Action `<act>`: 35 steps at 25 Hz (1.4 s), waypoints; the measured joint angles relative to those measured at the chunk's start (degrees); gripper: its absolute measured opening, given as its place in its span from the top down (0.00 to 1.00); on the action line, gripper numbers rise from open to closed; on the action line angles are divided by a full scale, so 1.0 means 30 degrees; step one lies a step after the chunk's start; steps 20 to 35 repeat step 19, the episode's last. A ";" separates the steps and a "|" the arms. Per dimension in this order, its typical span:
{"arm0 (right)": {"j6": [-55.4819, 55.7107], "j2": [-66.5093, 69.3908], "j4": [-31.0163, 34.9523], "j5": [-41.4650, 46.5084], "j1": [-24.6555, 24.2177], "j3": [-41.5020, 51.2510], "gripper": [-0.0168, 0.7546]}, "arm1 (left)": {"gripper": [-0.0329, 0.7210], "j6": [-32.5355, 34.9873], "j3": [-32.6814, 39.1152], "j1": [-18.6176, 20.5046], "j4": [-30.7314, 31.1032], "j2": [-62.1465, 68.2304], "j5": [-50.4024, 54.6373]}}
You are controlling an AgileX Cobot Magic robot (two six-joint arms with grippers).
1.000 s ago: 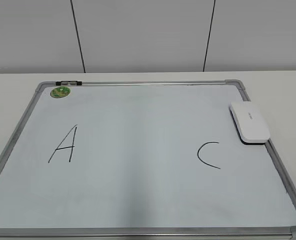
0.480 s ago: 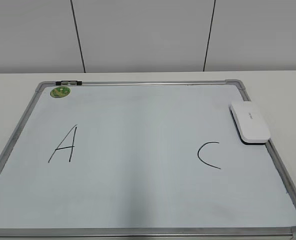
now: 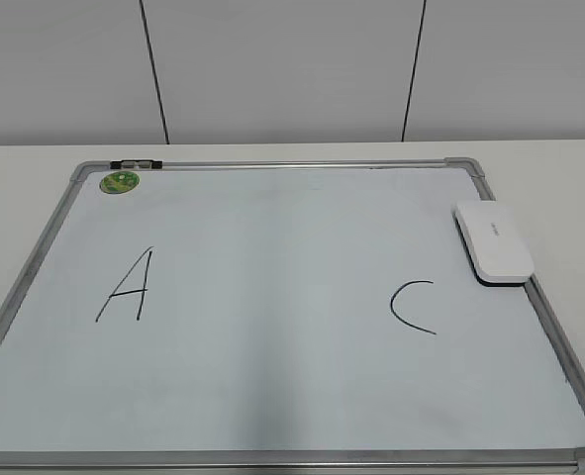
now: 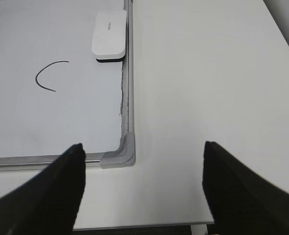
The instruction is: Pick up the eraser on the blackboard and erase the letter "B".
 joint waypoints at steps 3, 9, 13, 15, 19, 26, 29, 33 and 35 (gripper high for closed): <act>0.0000 0.0000 0.0000 0.0000 0.0000 0.0000 0.26 | 0.30 0.0000 0.0000 0.0000 0.0000 0.0000 0.0000; 0.0000 0.0000 0.0000 0.0000 0.0000 0.0000 0.26 | 0.30 0.0000 0.0000 0.0000 0.0000 0.0000 0.0000; 0.0000 0.0000 0.0000 0.0000 0.0000 0.0000 0.26 | 0.30 0.0000 0.0000 0.0000 0.0000 0.0000 0.0000; 0.0000 0.0000 0.0000 0.0000 0.0000 0.0000 0.26 | 0.31 0.0000 0.0000 0.0000 0.0000 0.0000 0.0000; 0.0000 0.0000 0.0000 0.0000 0.0000 0.0000 0.26 | 0.32 0.0000 0.0000 0.0000 0.0000 0.0000 0.0000; 0.0000 0.0000 0.0000 0.0000 0.0000 0.0000 0.26 | 0.32 0.0000 0.0000 0.0000 0.0000 0.0000 0.0000; 0.0000 0.0000 0.0000 0.0000 0.0000 0.0000 0.26 | 0.32 0.0000 0.0000 0.0000 0.0000 0.0000 0.0000; 0.0000 0.0000 0.0000 0.0000 0.0000 0.0000 0.26 | 0.32 0.0000 0.0000 0.0000 0.0000 0.0000 0.0000; 0.0000 0.0000 0.0000 0.0000 0.0000 0.0000 0.26 | 0.32 0.0000 0.0000 0.0000 0.0000 0.0000 0.0000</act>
